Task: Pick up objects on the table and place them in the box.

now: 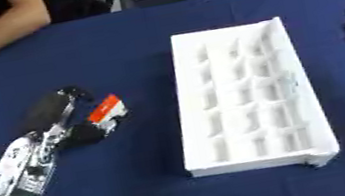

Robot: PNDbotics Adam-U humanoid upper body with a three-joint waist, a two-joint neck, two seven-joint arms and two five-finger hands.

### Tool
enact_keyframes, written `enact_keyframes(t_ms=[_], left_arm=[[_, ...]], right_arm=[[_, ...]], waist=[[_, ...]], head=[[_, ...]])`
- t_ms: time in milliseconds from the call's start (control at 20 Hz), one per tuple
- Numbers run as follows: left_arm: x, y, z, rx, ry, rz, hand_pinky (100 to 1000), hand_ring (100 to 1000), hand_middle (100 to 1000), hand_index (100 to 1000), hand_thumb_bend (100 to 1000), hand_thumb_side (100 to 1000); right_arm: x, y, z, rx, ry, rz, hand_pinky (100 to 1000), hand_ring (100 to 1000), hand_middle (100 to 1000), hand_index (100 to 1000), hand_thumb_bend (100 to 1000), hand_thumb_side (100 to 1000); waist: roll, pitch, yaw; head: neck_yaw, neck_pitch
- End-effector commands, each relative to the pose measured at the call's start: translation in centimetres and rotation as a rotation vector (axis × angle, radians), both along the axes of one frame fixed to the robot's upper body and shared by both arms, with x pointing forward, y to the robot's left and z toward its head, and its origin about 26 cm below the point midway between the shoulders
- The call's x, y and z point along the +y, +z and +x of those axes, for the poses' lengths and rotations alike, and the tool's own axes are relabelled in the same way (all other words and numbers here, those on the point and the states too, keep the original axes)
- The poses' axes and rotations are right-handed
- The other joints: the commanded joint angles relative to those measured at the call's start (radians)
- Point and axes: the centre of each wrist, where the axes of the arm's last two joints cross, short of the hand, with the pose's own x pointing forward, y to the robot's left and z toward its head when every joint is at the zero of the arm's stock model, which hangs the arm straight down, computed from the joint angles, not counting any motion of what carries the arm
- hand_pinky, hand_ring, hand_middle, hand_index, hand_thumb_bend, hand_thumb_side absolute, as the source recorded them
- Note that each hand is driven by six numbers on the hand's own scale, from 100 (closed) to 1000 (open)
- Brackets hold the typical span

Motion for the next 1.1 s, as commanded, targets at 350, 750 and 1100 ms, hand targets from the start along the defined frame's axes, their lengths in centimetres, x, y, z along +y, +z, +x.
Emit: enact_keyframes(t_ms=[350,750,1100], left_arm=[[0.49,0.3,0.32,0.013,-0.008,0.029,890,837,838,781,667,616],[0.52,-0.06,0.45,0.023,-0.007,0.023,889,836,835,754,606,599],[0.53,0.04,0.45,-0.009,0.013,0.018,880,823,817,673,233,527]], right_arm=[[-0.5,0.83,-0.14,-0.018,-0.006,-0.025,651,704,734,863,100,932],[-0.49,0.82,-0.15,-0.018,-0.007,-0.024,651,704,734,863,100,932],[-0.51,0.8,-0.17,-0.018,-0.008,-0.024,650,703,734,863,100,932]], waist=[[-0.001,-0.015,-0.002],[-0.001,-0.015,-0.003],[-0.001,-0.015,-0.003]], head=[[0.004,-0.011],[0.005,-0.011],[0.005,-0.011]])
